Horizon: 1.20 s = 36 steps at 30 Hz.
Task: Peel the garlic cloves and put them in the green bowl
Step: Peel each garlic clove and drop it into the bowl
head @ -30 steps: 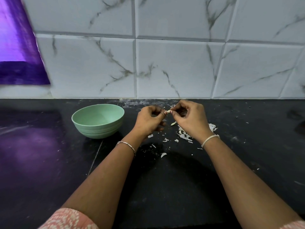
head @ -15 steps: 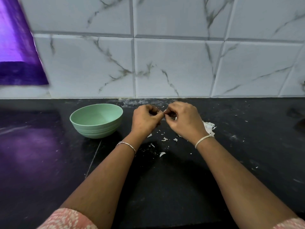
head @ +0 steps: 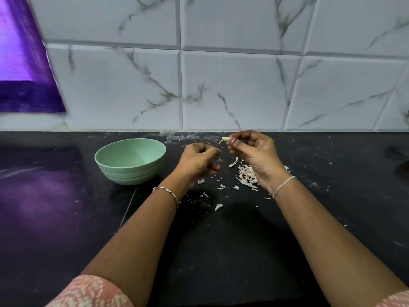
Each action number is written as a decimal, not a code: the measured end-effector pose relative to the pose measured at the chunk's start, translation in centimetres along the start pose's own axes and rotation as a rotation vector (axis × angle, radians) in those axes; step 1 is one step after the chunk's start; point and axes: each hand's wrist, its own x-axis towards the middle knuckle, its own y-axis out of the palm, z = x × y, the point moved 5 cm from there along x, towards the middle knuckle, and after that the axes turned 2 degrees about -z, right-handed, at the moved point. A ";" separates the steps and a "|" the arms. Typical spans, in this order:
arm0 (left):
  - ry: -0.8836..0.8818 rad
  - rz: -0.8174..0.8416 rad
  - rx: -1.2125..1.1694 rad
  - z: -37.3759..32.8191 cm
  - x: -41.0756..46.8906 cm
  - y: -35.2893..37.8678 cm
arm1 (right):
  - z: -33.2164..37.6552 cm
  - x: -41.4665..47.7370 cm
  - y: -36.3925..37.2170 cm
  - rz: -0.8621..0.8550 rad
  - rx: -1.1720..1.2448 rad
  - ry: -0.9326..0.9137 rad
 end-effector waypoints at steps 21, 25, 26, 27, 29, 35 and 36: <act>0.331 -0.030 0.278 -1.2 -0.1 1.3 | -0.4 0.4 -1.7 -0.095 -0.042 0.159; 0.351 -0.056 0.230 -1.6 -0.3 1.1 | -0.6 0.4 -1.6 -0.090 -0.050 0.168; 0.352 -0.057 0.213 -1.7 -0.4 1.1 | -0.8 0.4 -1.5 -0.090 -0.050 0.167; 0.351 -0.053 0.198 -1.8 -0.4 1.1 | -0.9 0.4 -1.4 -0.090 -0.047 0.166; 0.340 -0.045 0.174 -1.8 -0.3 1.2 | -1.0 0.3 -1.1 -0.077 -0.043 0.163; 0.267 -0.037 0.073 -1.5 -0.2 0.8 | -0.8 0.1 -0.4 -0.032 -0.261 0.034; 0.259 -0.036 0.070 -1.5 -0.2 0.7 | -0.7 0.1 -0.5 -0.037 -0.334 0.003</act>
